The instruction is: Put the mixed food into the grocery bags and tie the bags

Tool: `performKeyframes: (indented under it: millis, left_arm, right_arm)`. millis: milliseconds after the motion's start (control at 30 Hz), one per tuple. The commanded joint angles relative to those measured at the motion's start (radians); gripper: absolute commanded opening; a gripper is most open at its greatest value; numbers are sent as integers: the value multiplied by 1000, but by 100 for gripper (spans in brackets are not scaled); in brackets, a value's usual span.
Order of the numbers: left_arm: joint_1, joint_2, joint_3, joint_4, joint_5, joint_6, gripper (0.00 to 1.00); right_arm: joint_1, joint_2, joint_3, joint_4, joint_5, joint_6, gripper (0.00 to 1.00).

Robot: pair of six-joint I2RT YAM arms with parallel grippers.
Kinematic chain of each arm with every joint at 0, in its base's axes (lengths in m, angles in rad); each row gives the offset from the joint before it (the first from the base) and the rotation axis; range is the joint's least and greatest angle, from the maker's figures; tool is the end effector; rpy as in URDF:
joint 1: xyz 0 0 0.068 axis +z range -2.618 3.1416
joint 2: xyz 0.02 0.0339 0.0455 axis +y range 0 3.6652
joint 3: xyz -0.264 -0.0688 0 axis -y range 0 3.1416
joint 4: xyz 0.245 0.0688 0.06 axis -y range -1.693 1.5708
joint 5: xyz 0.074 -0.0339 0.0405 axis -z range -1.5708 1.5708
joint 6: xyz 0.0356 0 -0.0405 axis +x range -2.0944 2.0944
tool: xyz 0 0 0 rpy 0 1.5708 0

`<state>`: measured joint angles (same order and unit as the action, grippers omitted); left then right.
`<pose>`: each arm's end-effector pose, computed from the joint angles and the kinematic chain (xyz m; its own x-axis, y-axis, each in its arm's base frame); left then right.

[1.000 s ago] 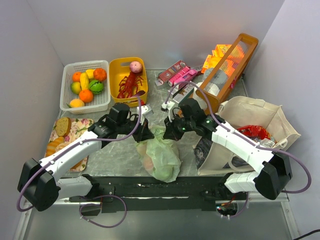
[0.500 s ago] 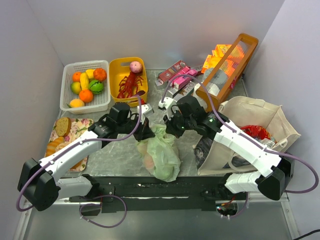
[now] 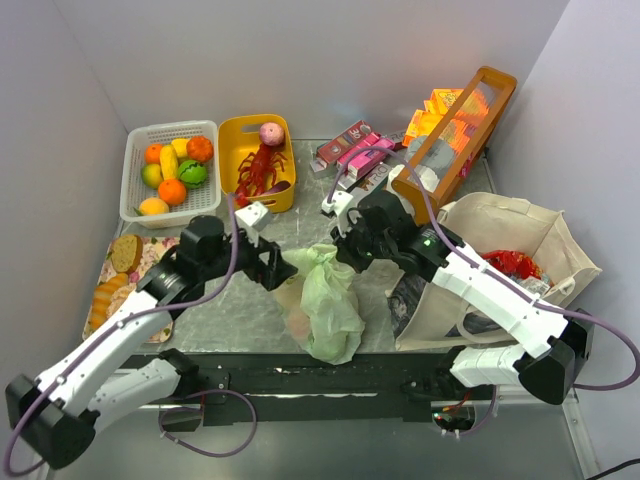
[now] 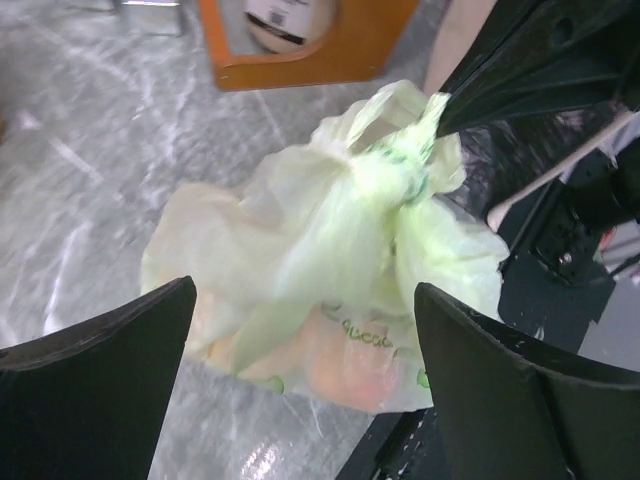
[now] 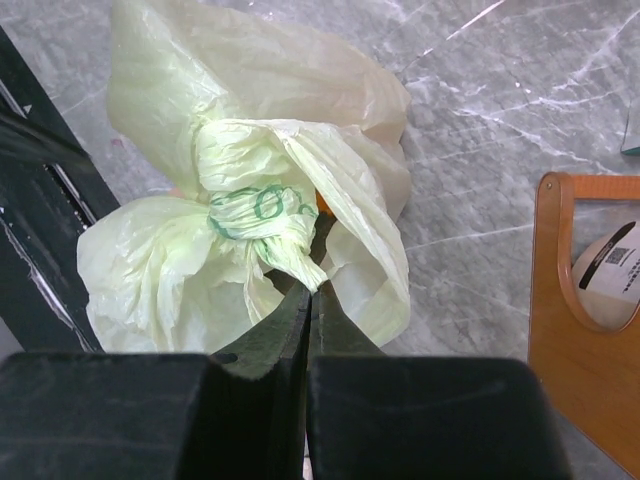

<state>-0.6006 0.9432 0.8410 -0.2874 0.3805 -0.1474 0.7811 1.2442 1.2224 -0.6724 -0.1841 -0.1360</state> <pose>0.1690 -0.1318 0.3212 -0.4286 0.1283 -0.8943 0.7534 0.5972 -0.2754 0.1838 0.1914 0.3485 -0.3427 -0.5275 -0.7773 -0.8464 0.5325 0.0118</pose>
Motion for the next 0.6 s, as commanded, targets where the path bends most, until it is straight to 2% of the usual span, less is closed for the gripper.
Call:
performKeyframes:
  millis: [0,100,200,400,567]
  left_arm:
    - [33,-88,-69,-35,-90,-90,96]
    - [54,-124,-118,-12,-72,-130,99]
    - [70,-109,-134,-16,-100,-155,85]
    - [90,-107,-174,59,-43,-173,93]
    - [88,12,-96,59,27,-109,87]
  right_arm:
    - [-9,-31,-6,51,-1,6,0]
    - [-9,-43,-17,62,-15,10,0]
    - [-9,-48,-17,63,-26,15,0]
    - [-9,-57,-15,56,-28,16,0]
    - [-9,-63,-17,59,-29,18,0]
